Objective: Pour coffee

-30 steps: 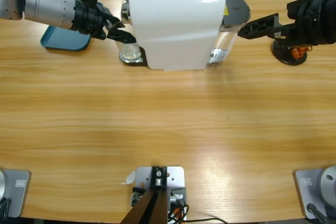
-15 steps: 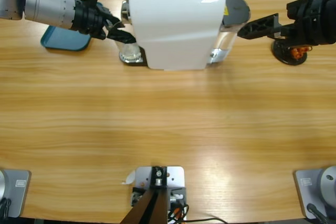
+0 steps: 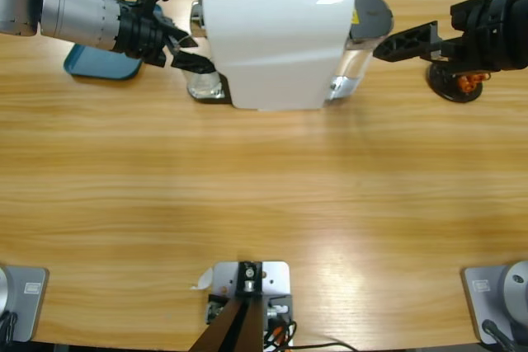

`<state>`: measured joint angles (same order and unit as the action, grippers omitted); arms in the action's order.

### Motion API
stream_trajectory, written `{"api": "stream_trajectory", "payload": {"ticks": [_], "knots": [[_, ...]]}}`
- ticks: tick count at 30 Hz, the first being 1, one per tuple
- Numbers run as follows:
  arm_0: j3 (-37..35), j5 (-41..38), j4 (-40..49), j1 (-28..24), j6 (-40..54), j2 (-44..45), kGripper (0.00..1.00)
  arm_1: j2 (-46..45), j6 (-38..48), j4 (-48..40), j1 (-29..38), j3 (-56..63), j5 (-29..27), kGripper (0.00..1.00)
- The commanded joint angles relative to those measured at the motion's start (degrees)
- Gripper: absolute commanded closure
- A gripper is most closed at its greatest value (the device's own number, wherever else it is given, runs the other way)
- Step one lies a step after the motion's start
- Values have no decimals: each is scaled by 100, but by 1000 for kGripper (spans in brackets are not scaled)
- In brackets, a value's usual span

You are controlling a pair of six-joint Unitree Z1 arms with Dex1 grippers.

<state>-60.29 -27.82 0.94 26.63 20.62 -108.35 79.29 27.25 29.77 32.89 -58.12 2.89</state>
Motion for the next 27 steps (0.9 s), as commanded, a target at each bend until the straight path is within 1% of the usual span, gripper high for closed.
{"api": "stream_trajectory", "payload": {"ticks": [1,3,5,7,10,15,18,20,22,25,27], "knots": [[211,-43,-41,0,-58,-116,120,-177,-71,-4,-81,156,54,119],[211,-39,-43,-14,-58,-62,116,-196,-71,13,-81,170,45,119],[211,-36,-55,-86,-58,79,44,-212,-71,35,-81,166,45,119],[211,-87,-134,-188,-93,205,14,-203,-71,68,-81,150,45,119],[218,-315,-232,-290,-181,307,9,-177,-71,73,-81,170,45,119],[388,-370,-225,-292,-181,467,9,-151,-71,71,-62,164,38,115],[606,-365,-213,-345,-201,870,4,-177,-71,101,-55,64,28,115],[748,-352,-120,-420,-232,1221,4,-107,-71,349,-55,-243,19,76],[887,-131,-44,-441,-410,1591,3,62,-71,789,-55,-795,7,0],[1095,386,124,-406,-1173,2067,0,222,-195,1058,-57,-1430,-71,0],[1200,771,356,-224,-1765,2394,0,361,-436,1214,-145,-1973,-86,0]]}}
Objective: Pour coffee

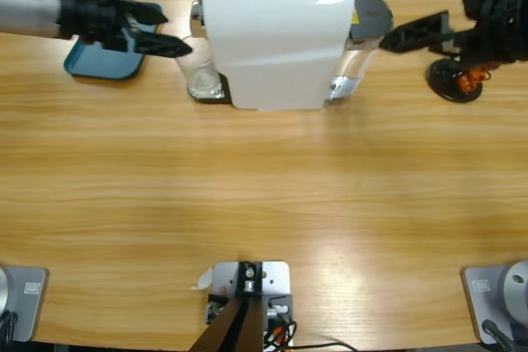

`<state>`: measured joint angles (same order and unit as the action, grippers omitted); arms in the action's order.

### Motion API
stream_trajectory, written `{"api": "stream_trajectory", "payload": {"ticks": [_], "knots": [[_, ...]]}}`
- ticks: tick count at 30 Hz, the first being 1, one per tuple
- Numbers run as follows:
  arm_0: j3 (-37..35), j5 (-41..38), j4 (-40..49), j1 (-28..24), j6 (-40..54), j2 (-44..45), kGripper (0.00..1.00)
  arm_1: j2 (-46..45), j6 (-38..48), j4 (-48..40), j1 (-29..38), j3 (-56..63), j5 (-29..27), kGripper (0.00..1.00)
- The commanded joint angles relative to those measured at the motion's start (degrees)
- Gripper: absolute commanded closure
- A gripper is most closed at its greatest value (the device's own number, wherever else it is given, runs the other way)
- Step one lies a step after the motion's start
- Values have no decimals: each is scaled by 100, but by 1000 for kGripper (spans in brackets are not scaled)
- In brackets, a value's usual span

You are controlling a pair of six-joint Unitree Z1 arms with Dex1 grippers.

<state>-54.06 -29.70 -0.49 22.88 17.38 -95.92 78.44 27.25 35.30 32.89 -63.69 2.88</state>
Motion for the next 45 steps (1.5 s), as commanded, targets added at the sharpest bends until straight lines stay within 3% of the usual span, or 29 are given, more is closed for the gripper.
{"api": "stream_trajectory", "payload": {"ticks": [1,4,8,9,11,15,16,17,18,19,27,37,45], "knots": [[590,1288,736,263,-1659,1316,0,564,-545,886,-213,-1759,-86,0],[579,2109,1691,514,-2218,1606,0,1065,-826,1698,-412,-2823,-86,0],[523,2206,2774,588,-2833,1553,0,1814,-1046,2496,-509,-4087,-9,30],[527,2215,2953,599,-2951,1557,0,2018,-1065,2696,-501,-4426,12,69],[550,2264,3178,620,-3158,1548,0,2429,-1100,3036,-438,-5045,120,249],[537,2271,3218,651,-3214,1342,0,3000,-1134,3463,-407,-5823,62,306],[534,2267,3190,657,-3218,1286,0,3129,-1134,3595,-407,-5990,56,509],[523,2265,3164,662,-3225,1228,0,3253,-1223,3730,-407,-6159,134,839],[513,2258,3146,665,-3241,1176,0,3332,-1513,3779,-407,-6259,195,1000],[504,2258,3127,665,-3249,1130,0,3385,-1828,3792,-405,-6340,118,1000],[485,2276,3116,674,-3258,984,0,3897,-1680,4317,-380,-6920,165,1000],[476,2290,3109,680,-3276,929,0,3881,-1206,4901,-169,-7368,879,1000],[516,2301,3116,701,-3285,1021,0,4220,-1216,4925,-146,-7360,1018,1000]]}}
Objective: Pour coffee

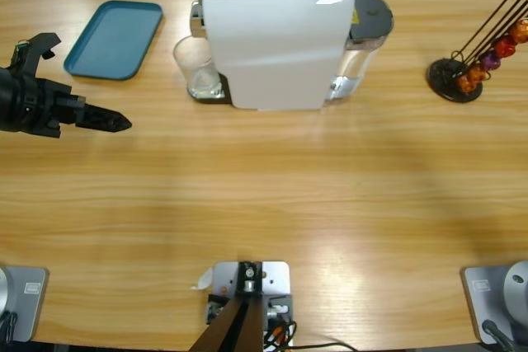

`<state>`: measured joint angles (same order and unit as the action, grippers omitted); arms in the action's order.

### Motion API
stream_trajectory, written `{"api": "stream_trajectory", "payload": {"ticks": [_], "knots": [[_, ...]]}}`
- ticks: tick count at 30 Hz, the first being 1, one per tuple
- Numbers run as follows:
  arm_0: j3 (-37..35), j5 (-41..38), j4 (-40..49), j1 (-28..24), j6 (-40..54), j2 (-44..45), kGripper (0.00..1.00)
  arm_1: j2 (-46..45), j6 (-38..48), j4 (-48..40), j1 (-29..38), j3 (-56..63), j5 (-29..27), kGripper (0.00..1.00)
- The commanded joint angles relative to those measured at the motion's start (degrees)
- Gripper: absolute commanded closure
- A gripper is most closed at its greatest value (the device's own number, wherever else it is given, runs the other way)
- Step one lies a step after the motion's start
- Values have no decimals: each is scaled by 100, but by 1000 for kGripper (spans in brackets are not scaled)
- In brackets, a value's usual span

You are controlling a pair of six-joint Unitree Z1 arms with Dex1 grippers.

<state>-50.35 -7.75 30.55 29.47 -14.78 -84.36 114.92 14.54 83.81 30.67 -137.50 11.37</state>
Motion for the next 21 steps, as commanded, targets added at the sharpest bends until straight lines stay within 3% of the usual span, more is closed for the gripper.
{"api": "stream_trajectory", "payload": {"ticks": [1,13,21], "knots": [[145,125,13,41,-69,-120,0,614,53,85,83,31,138,1000],[140,142,8,41,-69,-211,0,654,67,201,106,145,-289,1000],[140,141,6,50,-60,-231,0,690,54,215,106,206,-284,1000]]}}
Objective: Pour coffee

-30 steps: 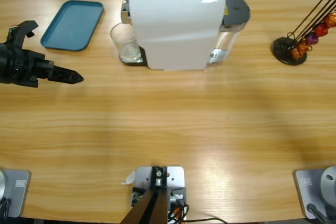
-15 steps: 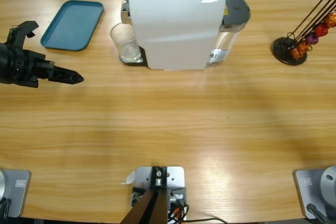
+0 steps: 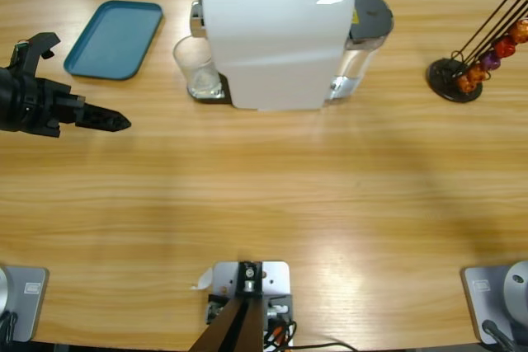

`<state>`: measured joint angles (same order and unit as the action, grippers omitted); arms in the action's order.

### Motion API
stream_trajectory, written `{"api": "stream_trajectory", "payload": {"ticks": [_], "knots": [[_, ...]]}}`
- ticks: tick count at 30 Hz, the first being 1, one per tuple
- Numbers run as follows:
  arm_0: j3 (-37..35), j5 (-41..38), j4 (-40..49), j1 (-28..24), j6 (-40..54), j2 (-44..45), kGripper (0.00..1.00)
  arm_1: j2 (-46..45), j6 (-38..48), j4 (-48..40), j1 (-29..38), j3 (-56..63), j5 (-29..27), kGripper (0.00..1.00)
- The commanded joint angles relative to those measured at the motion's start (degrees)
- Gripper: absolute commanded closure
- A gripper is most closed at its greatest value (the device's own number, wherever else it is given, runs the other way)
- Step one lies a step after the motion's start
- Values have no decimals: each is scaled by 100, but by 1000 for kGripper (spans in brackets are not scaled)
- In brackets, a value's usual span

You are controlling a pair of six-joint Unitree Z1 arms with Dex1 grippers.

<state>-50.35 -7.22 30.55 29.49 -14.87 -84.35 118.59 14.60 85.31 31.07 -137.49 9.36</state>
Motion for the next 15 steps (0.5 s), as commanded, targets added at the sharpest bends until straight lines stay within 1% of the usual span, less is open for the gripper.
{"api": "stream_trajectory", "payload": {"ticks": [1,15], "knots": [[140,87,9,48,-51,-231,0,328,40,65,66,201,-83,1000],[149,89,4,66,-51,-255,0,421,-10,65,48,187,-10,1000]]}}
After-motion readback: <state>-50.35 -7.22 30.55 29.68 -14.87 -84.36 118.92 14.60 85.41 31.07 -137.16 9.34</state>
